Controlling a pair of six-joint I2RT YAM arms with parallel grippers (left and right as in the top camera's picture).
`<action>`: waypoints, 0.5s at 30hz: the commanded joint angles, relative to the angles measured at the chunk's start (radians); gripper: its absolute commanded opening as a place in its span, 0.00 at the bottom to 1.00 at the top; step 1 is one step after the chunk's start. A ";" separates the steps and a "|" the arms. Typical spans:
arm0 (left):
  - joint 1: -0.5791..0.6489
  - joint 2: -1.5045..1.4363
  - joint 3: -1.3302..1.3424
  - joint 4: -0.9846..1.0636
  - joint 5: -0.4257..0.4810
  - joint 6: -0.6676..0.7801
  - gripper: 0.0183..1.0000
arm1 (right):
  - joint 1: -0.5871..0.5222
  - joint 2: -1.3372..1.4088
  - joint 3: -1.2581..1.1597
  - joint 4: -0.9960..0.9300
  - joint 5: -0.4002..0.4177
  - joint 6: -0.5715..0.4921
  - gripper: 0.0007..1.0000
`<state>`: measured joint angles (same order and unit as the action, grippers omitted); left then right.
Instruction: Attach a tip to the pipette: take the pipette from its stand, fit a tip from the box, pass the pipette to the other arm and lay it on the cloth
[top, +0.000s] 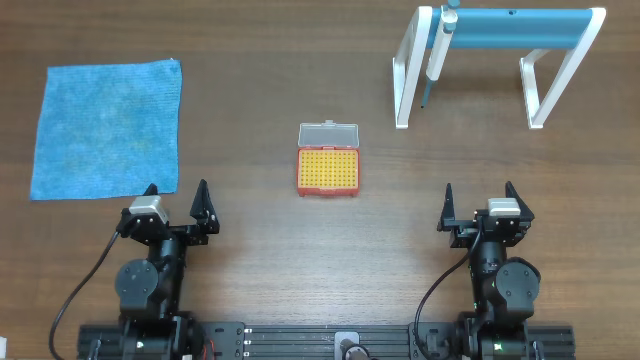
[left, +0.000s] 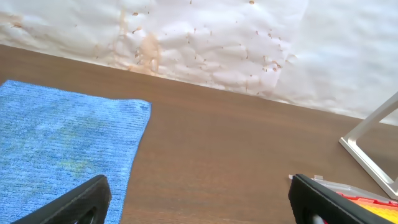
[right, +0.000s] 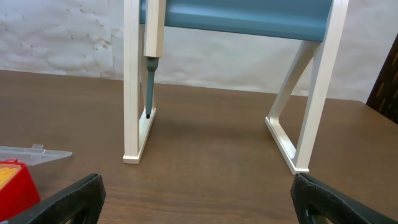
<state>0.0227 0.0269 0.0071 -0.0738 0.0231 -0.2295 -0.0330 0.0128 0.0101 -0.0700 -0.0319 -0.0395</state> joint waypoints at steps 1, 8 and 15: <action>-0.004 -0.008 -0.002 -0.006 0.003 0.009 0.92 | -0.005 -0.012 -0.006 0.002 -0.013 0.008 0.97; -0.004 -0.008 -0.002 -0.006 0.003 0.009 0.92 | -0.005 -0.012 -0.006 0.004 -0.014 0.009 0.97; -0.004 -0.008 -0.002 -0.006 0.003 0.009 0.92 | -0.005 -0.004 -0.006 0.013 -0.014 0.045 0.97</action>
<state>0.0227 0.0269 0.0071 -0.0738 0.0231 -0.2295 -0.0330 0.0128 0.0101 -0.0696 -0.0319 -0.0391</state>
